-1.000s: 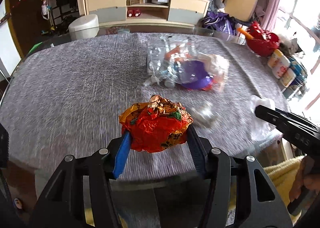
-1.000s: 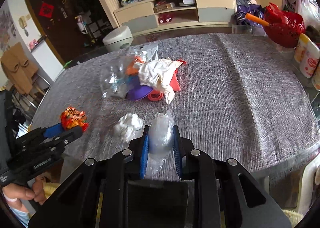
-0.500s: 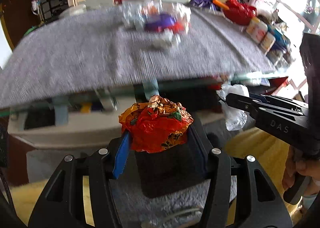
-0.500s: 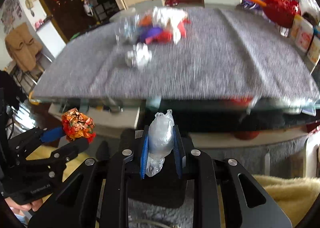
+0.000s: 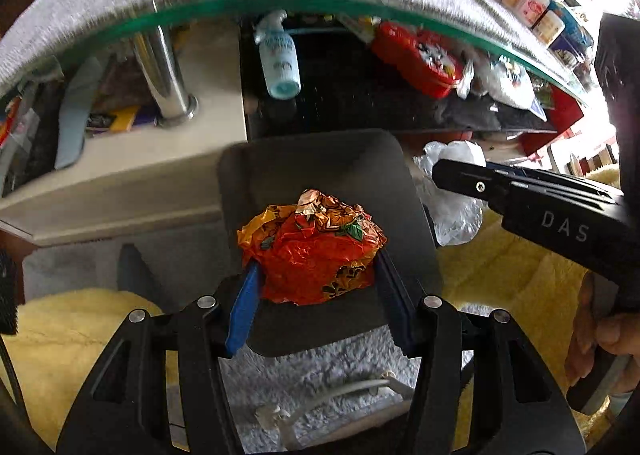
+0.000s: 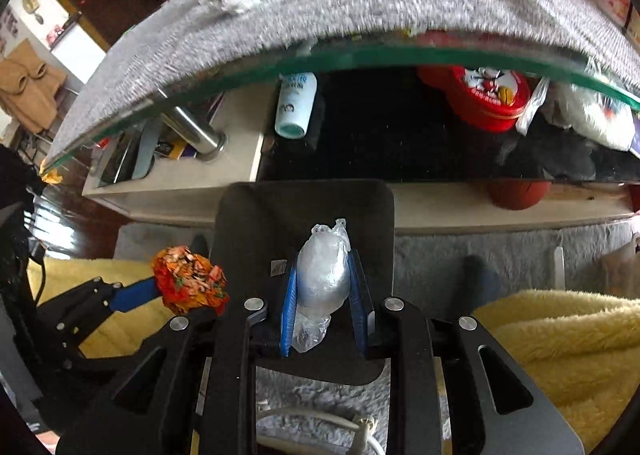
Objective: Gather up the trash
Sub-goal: 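Carry both items down to the black bin and open both tools to drop them, then grasp the crumpled white tissue with the right tool while the left tool grasps a clear plastic bag, then lower both held items into the black bin and open both tools, then grasp a clear plastic wrapper with the left tool while the right tool grasps a white tissue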
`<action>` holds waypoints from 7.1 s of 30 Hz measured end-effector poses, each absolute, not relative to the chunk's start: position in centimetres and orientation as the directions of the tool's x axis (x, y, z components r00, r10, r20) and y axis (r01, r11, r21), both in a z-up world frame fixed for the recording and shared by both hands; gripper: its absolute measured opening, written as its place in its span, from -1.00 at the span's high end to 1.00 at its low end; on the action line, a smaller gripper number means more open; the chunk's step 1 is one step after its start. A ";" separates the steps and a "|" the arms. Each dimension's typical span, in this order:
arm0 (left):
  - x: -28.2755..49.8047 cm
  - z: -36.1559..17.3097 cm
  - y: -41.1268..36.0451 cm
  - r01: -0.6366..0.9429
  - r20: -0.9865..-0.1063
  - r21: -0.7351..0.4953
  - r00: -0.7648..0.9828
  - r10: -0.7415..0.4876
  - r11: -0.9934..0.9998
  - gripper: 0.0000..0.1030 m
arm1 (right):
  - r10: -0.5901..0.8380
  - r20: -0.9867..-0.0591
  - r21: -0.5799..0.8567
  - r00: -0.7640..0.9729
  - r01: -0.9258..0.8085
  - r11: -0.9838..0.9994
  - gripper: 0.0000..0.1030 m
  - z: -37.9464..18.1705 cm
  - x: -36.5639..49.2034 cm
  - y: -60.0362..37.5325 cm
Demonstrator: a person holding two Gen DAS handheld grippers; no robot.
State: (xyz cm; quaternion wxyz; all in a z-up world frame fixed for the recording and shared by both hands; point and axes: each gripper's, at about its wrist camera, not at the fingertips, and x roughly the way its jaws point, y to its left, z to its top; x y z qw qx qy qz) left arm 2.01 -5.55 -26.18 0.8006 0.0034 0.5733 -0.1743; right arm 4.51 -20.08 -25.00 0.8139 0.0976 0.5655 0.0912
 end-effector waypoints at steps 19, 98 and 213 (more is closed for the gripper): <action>3.1 -24.6 -4.5 0.237 -0.912 -0.171 0.329 -0.244 0.956 -0.74 | 0.251 -0.879 0.269 0.404 -0.014 0.963 -0.30 -23.0 5.6 -21.1; 28.4 -14.5 -5.0 0.284 -0.787 -0.251 0.497 -0.366 0.926 0.56 | 0.238 -0.795 0.216 0.558 -0.105 0.971 0.59 -15.3 20.2 -20.8; 17.2 -12.2 -0.7 0.174 -0.804 -0.083 0.571 -0.169 0.981 -0.84 | 0.219 -0.761 0.236 0.611 -0.053 0.970 -0.77 -11.0 18.9 -22.9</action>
